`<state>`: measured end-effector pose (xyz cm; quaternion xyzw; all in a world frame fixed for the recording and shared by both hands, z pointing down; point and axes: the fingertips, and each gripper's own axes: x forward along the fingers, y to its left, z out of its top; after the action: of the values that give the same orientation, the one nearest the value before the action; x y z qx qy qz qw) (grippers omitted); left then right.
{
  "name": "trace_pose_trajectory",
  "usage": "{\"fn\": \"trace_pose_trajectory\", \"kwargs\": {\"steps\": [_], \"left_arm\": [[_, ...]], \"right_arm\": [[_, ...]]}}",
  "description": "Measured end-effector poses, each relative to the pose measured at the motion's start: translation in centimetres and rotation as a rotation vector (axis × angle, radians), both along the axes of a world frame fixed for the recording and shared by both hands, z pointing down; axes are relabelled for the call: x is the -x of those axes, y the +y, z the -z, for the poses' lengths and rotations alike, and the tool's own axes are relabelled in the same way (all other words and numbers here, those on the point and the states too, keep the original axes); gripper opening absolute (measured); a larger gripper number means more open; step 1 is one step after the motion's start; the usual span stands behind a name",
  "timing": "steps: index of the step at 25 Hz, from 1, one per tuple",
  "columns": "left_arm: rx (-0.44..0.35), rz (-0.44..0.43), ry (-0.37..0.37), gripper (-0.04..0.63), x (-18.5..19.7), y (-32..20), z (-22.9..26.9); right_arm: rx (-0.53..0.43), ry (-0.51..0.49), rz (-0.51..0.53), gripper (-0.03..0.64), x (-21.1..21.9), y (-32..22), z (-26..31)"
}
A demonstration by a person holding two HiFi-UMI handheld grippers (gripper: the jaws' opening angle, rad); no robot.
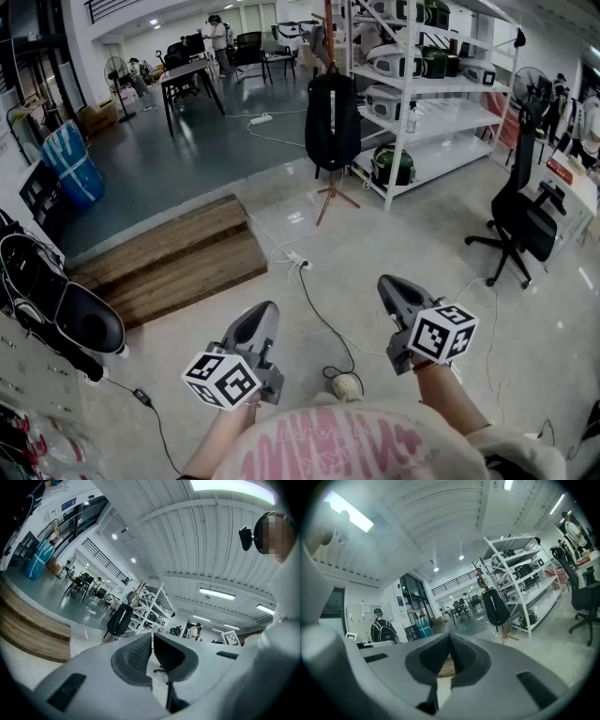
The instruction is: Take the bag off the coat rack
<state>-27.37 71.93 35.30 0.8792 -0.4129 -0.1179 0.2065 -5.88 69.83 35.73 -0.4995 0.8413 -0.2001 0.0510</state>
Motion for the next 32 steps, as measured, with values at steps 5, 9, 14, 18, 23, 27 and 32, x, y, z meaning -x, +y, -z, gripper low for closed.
{"fn": "trace_pose_trajectory", "kwargs": {"steps": [5, 9, 14, 18, 23, 27, 32], "left_arm": [[0.019, 0.008, 0.006, 0.017, -0.3, -1.2, -0.8], [0.053, 0.018, 0.003, 0.017, -0.5, -2.2, -2.0], [0.088, 0.051, 0.013, 0.017, -1.2, -5.0, -3.4], [0.119, 0.060, 0.000, 0.017, -3.0, -8.0, -4.4], [0.135, 0.093, -0.027, 0.017, -4.3, -12.2, -5.3], [0.140, 0.113, -0.015, 0.017, -5.9, -15.5, -5.4], [0.140, 0.104, -0.008, 0.017, -9.2, -18.5, -5.1]], "right_arm": [[0.021, 0.007, 0.002, 0.005, -0.3, -1.3, -0.9], [0.051, 0.008, 0.007, 0.005, -0.6, -2.4, -2.1], [0.092, 0.004, 0.011, 0.005, -2.1, -5.7, -3.6], [0.120, -0.018, 0.005, 0.005, -4.4, -9.8, -4.4], [0.095, -0.068, -0.005, 0.005, -8.0, -15.0, -3.7], [0.105, -0.134, 0.005, 0.005, -10.4, -18.3, -3.6], [0.158, -0.154, 0.014, 0.005, -13.1, -21.5, -5.2]]}}
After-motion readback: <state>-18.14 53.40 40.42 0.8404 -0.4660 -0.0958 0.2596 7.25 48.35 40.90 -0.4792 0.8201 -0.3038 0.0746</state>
